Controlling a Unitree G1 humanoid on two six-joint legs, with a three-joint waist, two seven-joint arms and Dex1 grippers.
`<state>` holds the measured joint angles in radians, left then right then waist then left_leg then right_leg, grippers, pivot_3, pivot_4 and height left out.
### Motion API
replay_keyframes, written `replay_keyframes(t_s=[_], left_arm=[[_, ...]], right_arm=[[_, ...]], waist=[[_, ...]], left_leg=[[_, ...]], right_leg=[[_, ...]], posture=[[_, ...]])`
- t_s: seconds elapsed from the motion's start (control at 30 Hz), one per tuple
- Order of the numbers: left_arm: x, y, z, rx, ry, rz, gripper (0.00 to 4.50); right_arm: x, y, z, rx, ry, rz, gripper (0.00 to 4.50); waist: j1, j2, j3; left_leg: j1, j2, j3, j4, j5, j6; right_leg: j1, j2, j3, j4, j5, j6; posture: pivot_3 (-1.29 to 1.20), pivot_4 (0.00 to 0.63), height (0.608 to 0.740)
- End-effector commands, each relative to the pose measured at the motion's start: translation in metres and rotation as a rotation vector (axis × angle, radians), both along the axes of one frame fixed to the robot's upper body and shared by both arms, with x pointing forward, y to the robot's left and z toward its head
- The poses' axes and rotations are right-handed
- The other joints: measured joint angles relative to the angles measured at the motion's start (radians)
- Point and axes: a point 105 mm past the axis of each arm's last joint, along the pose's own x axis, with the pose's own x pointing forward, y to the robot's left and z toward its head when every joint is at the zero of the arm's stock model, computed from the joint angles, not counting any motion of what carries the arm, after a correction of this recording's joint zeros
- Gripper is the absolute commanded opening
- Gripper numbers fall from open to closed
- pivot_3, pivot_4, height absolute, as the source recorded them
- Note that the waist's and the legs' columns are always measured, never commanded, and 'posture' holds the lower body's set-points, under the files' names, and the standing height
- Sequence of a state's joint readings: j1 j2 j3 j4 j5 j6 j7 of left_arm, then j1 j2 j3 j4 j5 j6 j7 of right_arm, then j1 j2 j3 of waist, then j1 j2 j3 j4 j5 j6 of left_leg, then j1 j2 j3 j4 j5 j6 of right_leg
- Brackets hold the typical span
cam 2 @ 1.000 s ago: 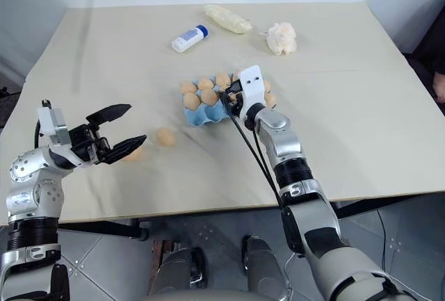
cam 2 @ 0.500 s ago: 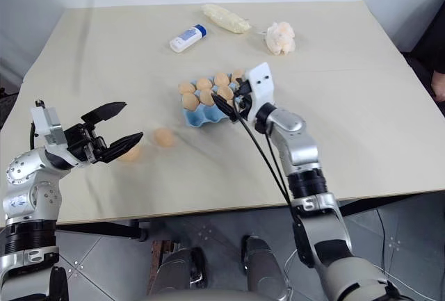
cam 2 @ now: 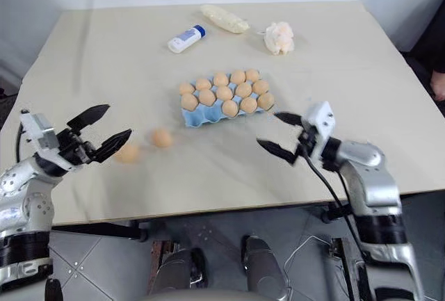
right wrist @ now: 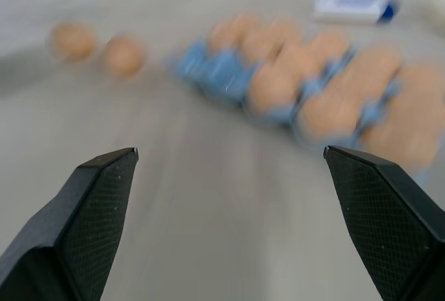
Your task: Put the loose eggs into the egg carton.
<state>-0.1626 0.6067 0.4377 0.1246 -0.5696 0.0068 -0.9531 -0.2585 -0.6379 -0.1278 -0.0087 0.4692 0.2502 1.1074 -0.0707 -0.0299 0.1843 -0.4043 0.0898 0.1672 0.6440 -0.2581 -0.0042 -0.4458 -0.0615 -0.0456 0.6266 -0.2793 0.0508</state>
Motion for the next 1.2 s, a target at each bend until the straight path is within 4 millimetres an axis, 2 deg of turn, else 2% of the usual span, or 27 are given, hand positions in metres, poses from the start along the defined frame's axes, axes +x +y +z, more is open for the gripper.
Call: replay_keyframes(t_s=[0.03,0.13,0.3,0.57,0.7,0.93,1.0,1.07,1.2], left_arm=[[-0.012,0.006,0.013,0.036,-0.050,0.019,4.50],[-0.019,0.012,0.012,0.041,-0.043,0.042,4.50],[-0.028,0.018,0.012,0.052,-0.036,0.070,4.50],[-0.041,0.015,0.012,0.054,-0.034,0.113,4.50],[-0.038,0.011,0.016,0.059,-0.039,0.139,4.50],[-0.025,-0.018,0.034,0.072,-0.098,0.169,4.50],[-0.018,-0.019,0.035,0.040,-0.094,0.237,4.50],[-0.010,-0.010,0.031,-0.018,-0.059,0.352,4.50],[-0.002,-0.015,-0.010,0.076,0.084,0.352,4.50]], right_arm=[[-0.018,-0.004,0.016,-0.004,-0.049,0.094,4.49],[-0.027,-0.011,0.015,-0.011,-0.022,0.122,4.49],[-0.030,-0.020,0.014,-0.037,-0.006,0.111,4.49],[-0.024,-0.021,0.017,-0.039,-0.011,0.088,4.49],[-0.017,-0.017,0.018,-0.033,-0.015,0.081,4.49],[-0.006,-0.009,0.019,-0.025,-0.021,0.073,4.49],[-0.004,-0.008,0.019,-0.023,-0.020,0.073,4.49],[-0.003,-0.005,0.019,-0.022,-0.017,0.077,4.49],[-0.002,0.001,0.018,-0.016,-0.012,0.084,4.49]], waist=[[-0.002,0.000,0.000],[0.001,0.000,0.000],[0.010,0.000,0.000],[0.017,0.000,0.000],[0.017,0.000,0.000],[0.018,0.000,0.000],[0.019,0.000,0.000],[0.019,0.000,0.000],[0.017,0.000,0.000]], left_leg=[[0.000,0.000,0.001,0.001,0.000,0.000],[0.001,0.002,0.000,0.002,-0.001,-0.002],[0.001,0.002,0.000,0.002,-0.001,-0.004],[0.001,0.002,0.000,0.001,-0.001,-0.005],[0.001,0.002,0.000,0.001,-0.001,-0.005],[0.001,0.001,0.000,0.001,-0.001,-0.005],[0.001,0.001,0.000,0.001,-0.001,-0.005],[0.001,0.000,0.000,0.001,0.000,-0.003],[0.001,-0.002,0.000,0.001,0.001,-0.001]], right_leg=[[0.000,0.000,0.000,0.000,0.000,0.000],[0.000,-0.001,0.000,0.001,0.000,0.000],[0.001,-0.001,0.001,0.000,-0.001,-0.003],[0.001,-0.001,0.003,-0.002,0.000,-0.003],[0.000,-0.001,0.004,-0.001,-0.001,-0.003],[0.001,-0.001,0.008,-0.001,0.000,-0.002],[0.001,-0.001,0.009,-0.001,0.000,-0.001],[0.001,-0.001,0.009,-0.001,0.001,-0.001],[0.001,0.000,0.009,0.000,0.001,-0.001]], posture=[[0.00,0.150,0.740],[0.00,0.150,0.740],[0.00,0.150,0.740],[0.00,0.150,0.740],[0.00,0.150,0.740],[0.00,0.150,0.740],[0.00,0.150,0.740],[0.00,0.150,0.740],[0.00,0.150,0.740]])
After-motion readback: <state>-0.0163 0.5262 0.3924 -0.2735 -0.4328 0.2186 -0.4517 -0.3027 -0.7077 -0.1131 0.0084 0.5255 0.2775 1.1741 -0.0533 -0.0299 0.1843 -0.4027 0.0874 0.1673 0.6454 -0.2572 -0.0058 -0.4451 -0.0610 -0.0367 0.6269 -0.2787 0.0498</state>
